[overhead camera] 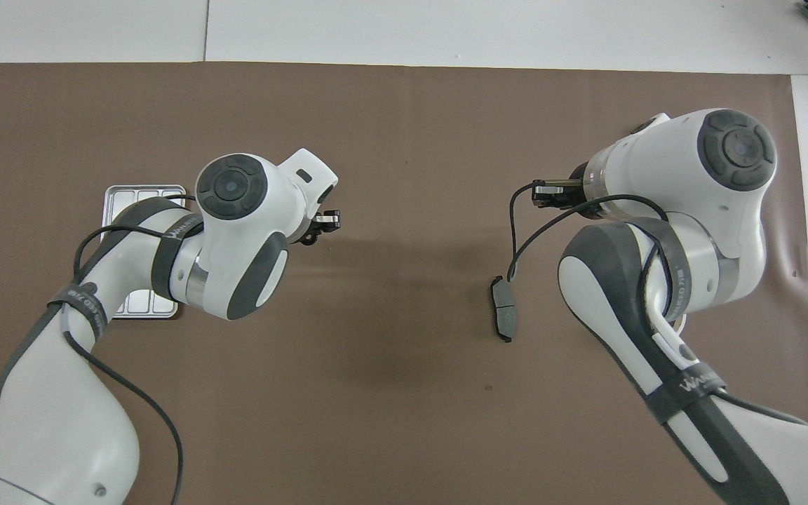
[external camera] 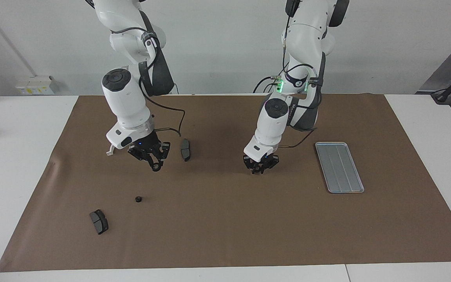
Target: Pick bearing gear from pile to tray
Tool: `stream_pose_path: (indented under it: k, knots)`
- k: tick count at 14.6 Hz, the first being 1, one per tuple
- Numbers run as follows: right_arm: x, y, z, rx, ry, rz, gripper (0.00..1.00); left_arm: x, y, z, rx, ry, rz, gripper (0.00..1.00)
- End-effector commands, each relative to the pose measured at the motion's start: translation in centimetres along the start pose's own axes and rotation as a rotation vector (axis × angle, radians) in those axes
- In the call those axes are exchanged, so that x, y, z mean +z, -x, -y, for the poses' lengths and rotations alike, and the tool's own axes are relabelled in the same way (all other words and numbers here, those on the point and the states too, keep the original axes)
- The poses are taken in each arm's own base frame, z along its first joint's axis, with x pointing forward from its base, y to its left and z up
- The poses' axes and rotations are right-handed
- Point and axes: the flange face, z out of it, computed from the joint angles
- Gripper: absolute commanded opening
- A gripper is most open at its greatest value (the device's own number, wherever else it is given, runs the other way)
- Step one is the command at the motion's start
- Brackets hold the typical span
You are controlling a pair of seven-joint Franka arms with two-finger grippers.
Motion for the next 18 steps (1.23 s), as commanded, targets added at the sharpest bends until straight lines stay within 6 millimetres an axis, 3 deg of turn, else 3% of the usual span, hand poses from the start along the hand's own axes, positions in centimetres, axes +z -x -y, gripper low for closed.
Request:
stream_pose_path:
  k: [1, 5, 8, 12, 14, 16, 17, 18]
  knots:
    - [1.8, 0.6, 5.9, 0.032, -0.066, -0.048, 0.0, -3.0, 0.2, 6.5, 0.019, -0.024, -0.01, 0.0]
    - [5.4, 1.3, 15.5, 0.106, -0.153, -0.11, 0.0, -4.3, 0.7, 14.3, 0.089, -0.04, -0.001, 0.0]
    - [10.2, 2.5, 21.5, 0.14, -0.165, -0.087, 0.0, -4.9, 0.1, 20.5, 0.147, -0.049, 0.012, 0.0]
    - [14.9, 4.2, 24.2, 0.095, -0.178, -0.117, 0.0, -5.3, 0.0, 27.8, 0.239, -0.055, 0.037, 0.0]
    - [15.4, 4.3, 24.2, 0.086, -0.179, -0.128, 0.0, -5.3, 0.1, 30.6, 0.277, -0.056, 0.033, 0.0]
    - [16.3, 5.1, 23.9, 0.081, -0.166, -0.114, 0.26, -4.5, 1.0, 31.9, 0.285, -0.056, 0.03, 0.0]
    - [16.6, 5.4, 23.8, 0.081, -0.16, -0.106, 0.51, -4.1, 1.3, 31.9, 0.283, -0.059, 0.011, 0.0]
    - [16.6, 5.5, 23.8, 0.083, -0.155, -0.104, 1.0, -3.7, 1.5, 31.9, 0.283, -0.064, -0.011, 0.0]
